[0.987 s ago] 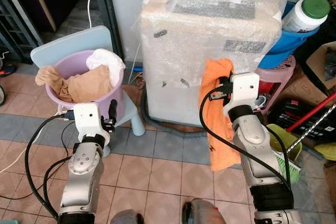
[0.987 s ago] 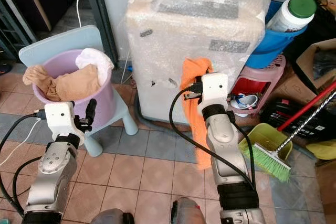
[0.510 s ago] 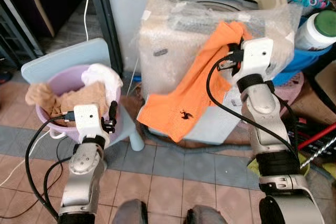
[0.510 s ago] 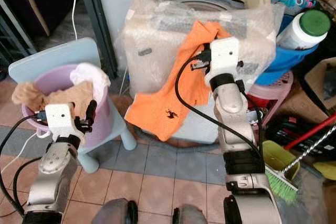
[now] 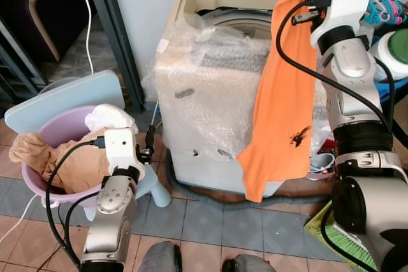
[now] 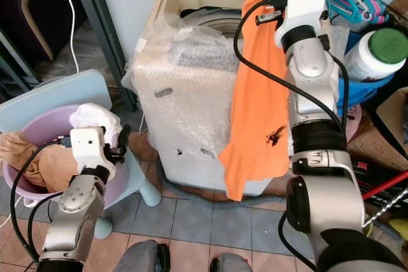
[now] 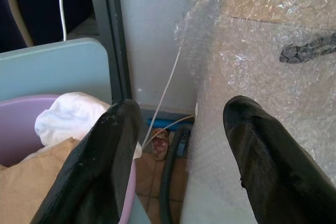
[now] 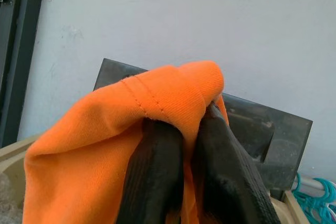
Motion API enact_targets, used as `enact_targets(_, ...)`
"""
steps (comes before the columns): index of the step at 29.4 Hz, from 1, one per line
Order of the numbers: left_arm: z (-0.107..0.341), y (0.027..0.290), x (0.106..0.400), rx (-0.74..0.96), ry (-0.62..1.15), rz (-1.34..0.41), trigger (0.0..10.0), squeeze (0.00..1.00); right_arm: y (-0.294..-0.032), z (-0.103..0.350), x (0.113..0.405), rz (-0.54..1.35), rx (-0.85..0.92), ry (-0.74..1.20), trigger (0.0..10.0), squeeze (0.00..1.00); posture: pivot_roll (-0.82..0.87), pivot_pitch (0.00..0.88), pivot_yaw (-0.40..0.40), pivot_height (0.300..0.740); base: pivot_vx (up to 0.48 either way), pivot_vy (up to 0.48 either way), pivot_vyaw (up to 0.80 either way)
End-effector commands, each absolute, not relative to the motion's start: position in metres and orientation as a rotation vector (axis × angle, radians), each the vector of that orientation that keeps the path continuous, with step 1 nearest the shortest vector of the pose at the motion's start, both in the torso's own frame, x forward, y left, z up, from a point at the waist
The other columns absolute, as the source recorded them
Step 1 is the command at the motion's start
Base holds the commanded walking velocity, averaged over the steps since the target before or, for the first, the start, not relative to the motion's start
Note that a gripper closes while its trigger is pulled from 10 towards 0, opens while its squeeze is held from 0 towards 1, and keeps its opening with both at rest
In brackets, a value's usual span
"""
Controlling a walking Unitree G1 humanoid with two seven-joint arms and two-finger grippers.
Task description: Clothes washing
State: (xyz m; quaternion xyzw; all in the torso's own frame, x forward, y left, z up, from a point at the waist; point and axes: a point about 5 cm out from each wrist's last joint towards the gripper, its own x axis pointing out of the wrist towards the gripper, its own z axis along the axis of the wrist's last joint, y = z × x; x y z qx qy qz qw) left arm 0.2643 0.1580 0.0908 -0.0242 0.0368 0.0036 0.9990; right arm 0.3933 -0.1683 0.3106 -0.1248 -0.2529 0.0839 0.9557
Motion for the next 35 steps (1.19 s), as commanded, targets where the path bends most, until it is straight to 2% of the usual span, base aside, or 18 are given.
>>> enact_targets(1, 0.088, 0.151, 0.264, -0.056, 0.093, -0.007, 10.0, 0.0, -0.17, 0.33, 0.395, 0.193, -0.261, -0.562, 10.0, 0.0, 0.06, 0.109, 0.003, 0.74, 0.375, 0.0, 0.0)
enact_targets(7, 0.088, 0.152, 0.263, -0.052, 0.098, -0.005, 10.0, 0.0, -0.162, 0.383, 0.397, 0.198, -0.342, -0.691, 10.0, 0.0, 0.07, 0.11, 0.004, 0.74, 0.324, 0.0, 0.0)
enact_targets(9, 0.088, 0.152, 0.263, -0.05, 0.098, -0.003, 10.0, 0.0, -0.167, 0.422, 0.391, 0.124, -0.314, -0.769, 10.0, 0.0, 0.07, 0.107, 0.002, 0.74, 0.167, 0.0, 0.0)
enact_targets(13, 0.087, 0.152, 0.263, -0.038, 0.102, 0.004, 10.0, 0.0, -0.176, 0.457, 0.38, 0.04, -0.284, -0.87, 10.0, 0.0, 0.07, 0.104, -0.006, 0.74, 0.0, 0.0, 0.0)
enact_targets(15, 0.087, 0.152, 0.263, -0.038, 0.102, 0.012, 10.0, 0.0, -0.175, 0.462, 0.379, 0.057, -0.302, -0.879, 10.0, 0.0, 0.07, 0.103, -0.016, 0.74, 0.0, 0.0, 0.0)
enact_targets(17, 0.086, 0.151, 0.263, -0.039, 0.104, 0.02, 10.0, 0.0, -0.171, 0.453, 0.384, 0.096, -0.322, -0.836, 10.0, 0.0, 0.07, 0.102, -0.02, 0.74, 0.0, 0.0, 0.0)
enact_targets(19, 0.086, 0.151, 0.263, -0.04, 0.106, 0.023, 10.0, 0.0, -0.161, 0.41, 0.404, 0.204, -0.36, -0.634, 10.0, 0.0, 0.07, 0.103, -0.022, 0.74, 0.0, 0.0, 0.0)
enact_targets(21, 0.086, 0.15, 0.263, -0.04, 0.107, 0.023, 10.0, 0.0, -0.159, 0.395, 0.409, 0.229, -0.372, -0.568, 10.0, 0.0, 0.07, 0.105, -0.022, 0.74, 0.0, 0.0, 0.0)
enact_targets(22, 0.086, 0.15, 0.262, -0.041, 0.108, 0.024, 10.0, 0.0, -0.158, 0.355, 0.418, 0.3, -0.379, -0.391, 10.0, 0.0, 0.08, 0.105, -0.021, 0.74, 0.0, 0.0, 0.0)
enact_targets(24, 0.086, 0.15, 0.262, -0.039, 0.11, 0.025, 10.0, 0.0, -0.158, 0.303, 0.423, 0.407, -0.398, -0.175, 10.0, 0.0, 0.07, 0.106, -0.017, 0.74, 0.0, 0.0, 0.0)
enact_targets(25, 0.086, 0.151, 0.262, -0.037, 0.111, 0.025, 10.0, 0.0, -0.16, 0.289, 0.422, 0.435, -0.419, -0.122, 10.0, 0.69, 0.07, 0.106, -0.017, 0.74, 0.0, 0.0, 0.0)
enact_targets(26, 0.085, 0.151, 0.262, -0.036, 0.112, 0.025, 10.0, 0.0, -0.162, 0.28, 0.421, 0.455, -0.433, -0.086, 10.0, 0.69, 0.07, 0.106, -0.017, 0.74, 0.0, 0.0, 0.0)
enact_targets(27, 0.085, 0.151, 0.262, -0.034, 0.114, 0.024, 10.0, 0.0, -0.165, 0.266, 0.419, 0.489, -0.45, -0.037, 10.0, 1.0, 0.07, 0.106, -0.017, 0.74, 0.0, 0.0, 0.0)
enact_targets(31, 0.084, 0.152, 0.263, -0.028, 0.118, 0.02, 10.0, 0.0, -0.172, 0.253, 0.415, 0.525, -0.439, -0.017, 10.0, 1.0, 0.06, 0.106, -0.014, 0.74, 0.0, 0.0, 0.0)
enact_targets(33, 0.084, 0.15, 0.264, -0.025, 0.118, 0.017, 10.0, 0.0, -0.173, 0.265, 0.41, 0.57, -0.359, -0.152, 10.0, 1.0, 0.06, 0.106, -0.015, 0.74, 0.0, 0.0, 0.0)
enact_targets(35, 0.084, 0.15, 0.263, -0.026, 0.119, 0.016, 10.0, 0.0, -0.175, 0.265, 0.409, 0.573, -0.308, -0.181, 10.0, 1.0, 0.05, 0.106, -0.02, 0.74, 0.0, 0.0, 0.0)
